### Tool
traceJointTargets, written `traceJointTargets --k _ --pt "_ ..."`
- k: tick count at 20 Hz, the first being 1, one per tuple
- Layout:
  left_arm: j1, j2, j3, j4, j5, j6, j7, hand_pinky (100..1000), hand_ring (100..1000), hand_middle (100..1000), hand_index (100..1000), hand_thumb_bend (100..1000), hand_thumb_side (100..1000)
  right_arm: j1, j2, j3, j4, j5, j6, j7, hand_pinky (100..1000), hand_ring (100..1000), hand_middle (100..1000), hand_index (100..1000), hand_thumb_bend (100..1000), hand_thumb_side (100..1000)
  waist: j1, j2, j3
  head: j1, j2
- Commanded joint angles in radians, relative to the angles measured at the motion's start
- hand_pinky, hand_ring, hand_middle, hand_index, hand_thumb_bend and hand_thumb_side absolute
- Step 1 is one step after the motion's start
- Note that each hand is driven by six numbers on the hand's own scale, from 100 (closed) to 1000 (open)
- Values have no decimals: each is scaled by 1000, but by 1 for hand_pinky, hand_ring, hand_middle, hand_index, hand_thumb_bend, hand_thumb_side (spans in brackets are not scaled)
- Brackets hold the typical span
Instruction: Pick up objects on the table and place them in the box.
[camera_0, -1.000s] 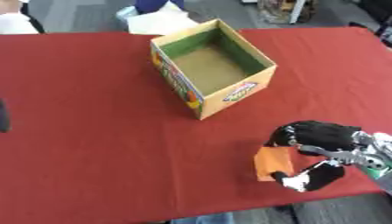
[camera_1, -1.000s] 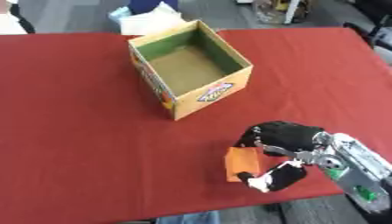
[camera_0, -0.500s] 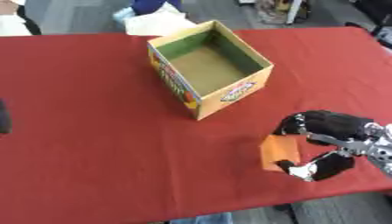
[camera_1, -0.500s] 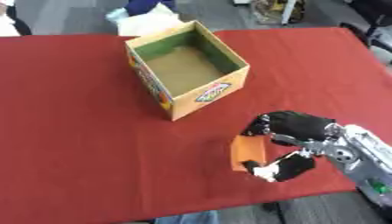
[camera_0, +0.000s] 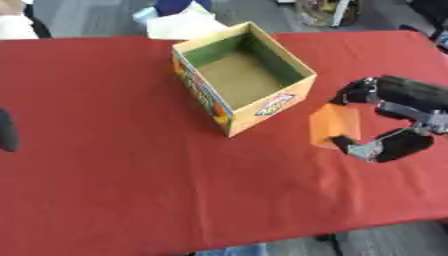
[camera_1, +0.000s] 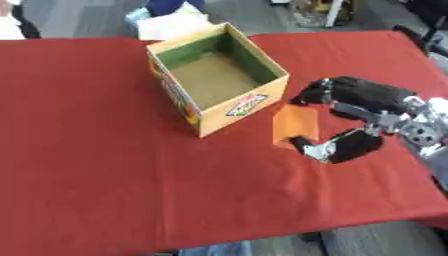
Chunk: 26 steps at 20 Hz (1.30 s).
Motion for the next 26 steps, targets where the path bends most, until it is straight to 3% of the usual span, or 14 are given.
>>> traceJointTargets --k 1,6,12,20,26 --pt "-21 7 4 -14 1 -7 -4 553 948 1000 765 100 617 -62 -60 -29 36 -41 5 -8 756 781 541 805 100 520 4 -5 3 9 -32" --pt "-34 1 4 -14 -4 -11 -14 551 950 1000 764 100 617 -194 -103 -26 151 -62 0 -5 759 777 541 805 100 499 10 20 14 2 -69" --pt "-54 -5 1 -14 -4 -15 -24 550 951 1000 764 100 616 -389 -107 4 363 -56 -39 1 756 779 541 806 100 515 15 44 26 -18 -87" --pt "-77 -16 -2 -14 -9 -10 -38 547 953 1000 763 100 617 -649 6 50 651 -48 -125 131 736 780 543 798 100 601 19 77 40 -52 -108" --pt "-100 -25 -5 -14 -14 -6 -45 547 953 1000 763 100 618 -792 115 71 796 58 -161 160 743 779 541 797 100 579 17 105 62 -79 -130"
